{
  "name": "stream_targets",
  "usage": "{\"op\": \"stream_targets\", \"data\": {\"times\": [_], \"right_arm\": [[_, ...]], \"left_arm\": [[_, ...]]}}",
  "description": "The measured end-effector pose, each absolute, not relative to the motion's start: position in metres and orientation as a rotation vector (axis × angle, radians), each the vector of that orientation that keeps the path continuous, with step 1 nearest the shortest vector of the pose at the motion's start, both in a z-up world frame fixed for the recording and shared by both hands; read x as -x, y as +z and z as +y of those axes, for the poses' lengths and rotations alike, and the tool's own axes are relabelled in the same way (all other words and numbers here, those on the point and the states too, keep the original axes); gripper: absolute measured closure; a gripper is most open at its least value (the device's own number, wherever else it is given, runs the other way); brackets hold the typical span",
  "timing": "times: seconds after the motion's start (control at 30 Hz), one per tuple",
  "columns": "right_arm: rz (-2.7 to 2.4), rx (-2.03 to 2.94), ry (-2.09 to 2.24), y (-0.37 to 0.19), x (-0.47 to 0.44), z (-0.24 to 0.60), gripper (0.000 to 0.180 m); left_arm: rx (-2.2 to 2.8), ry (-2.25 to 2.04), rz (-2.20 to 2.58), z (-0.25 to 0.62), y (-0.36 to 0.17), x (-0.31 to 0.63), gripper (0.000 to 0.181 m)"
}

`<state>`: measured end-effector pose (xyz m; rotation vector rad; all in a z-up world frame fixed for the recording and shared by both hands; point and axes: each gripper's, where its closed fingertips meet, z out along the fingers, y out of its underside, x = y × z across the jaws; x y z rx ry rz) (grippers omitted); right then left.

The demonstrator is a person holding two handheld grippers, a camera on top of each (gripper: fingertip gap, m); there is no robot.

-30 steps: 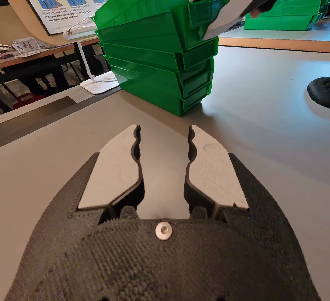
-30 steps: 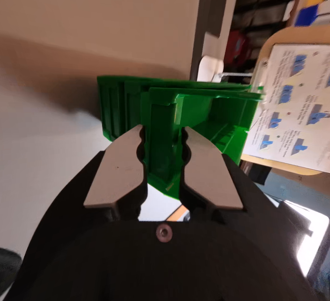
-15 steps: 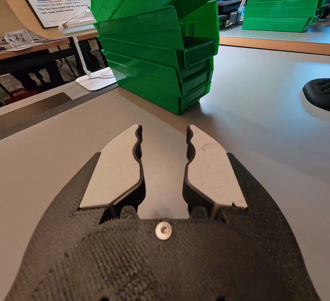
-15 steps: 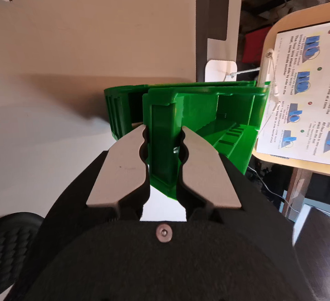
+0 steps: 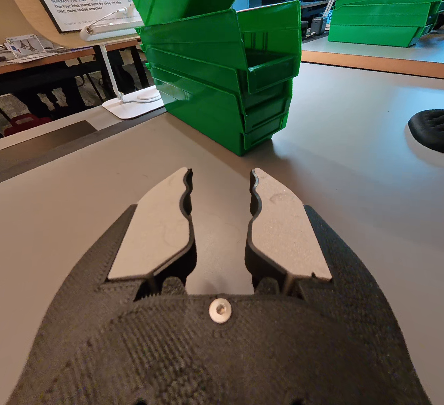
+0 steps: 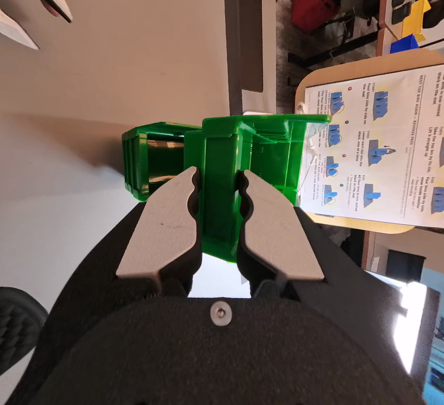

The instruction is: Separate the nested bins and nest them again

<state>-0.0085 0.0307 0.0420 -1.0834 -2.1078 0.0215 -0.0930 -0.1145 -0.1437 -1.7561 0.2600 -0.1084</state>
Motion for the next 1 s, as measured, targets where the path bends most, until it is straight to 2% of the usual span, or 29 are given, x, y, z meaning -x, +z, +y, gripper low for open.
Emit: {"op": "stream_targets", "data": {"times": [0.17, 0.47, 0.67, 0.77, 0.93, 1.0], "right_arm": [[-2.200, 1.084, 0.055, 0.034, -0.003, 0.022, 0.149], [-2.365, 1.120, -0.179, -0.030, -0.006, 0.003, 0.146], [-2.381, 1.199, -0.298, -0.079, -0.006, -0.003, 0.124], [-2.350, 1.192, -0.450, -0.096, -0.010, 0.009, 0.122], [-2.302, 1.239, -0.378, -0.108, -0.009, 0.006, 0.144], [-2.289, 1.226, -0.355, -0.107, -0.009, 0.006, 0.144]], "left_arm": [[1.763, -0.110, 0.268, -0.114, -0.145, 0.092, 0.135], [1.764, -0.108, 0.269, -0.114, -0.145, 0.092, 0.137], [1.766, -0.106, 0.281, -0.115, -0.145, 0.090, 0.137], [1.766, -0.105, 0.284, -0.115, -0.145, 0.090, 0.138], [1.770, -0.107, 0.284, -0.115, -0.146, 0.090, 0.138], [1.773, -0.106, 0.284, -0.115, -0.146, 0.090, 0.138]]}}
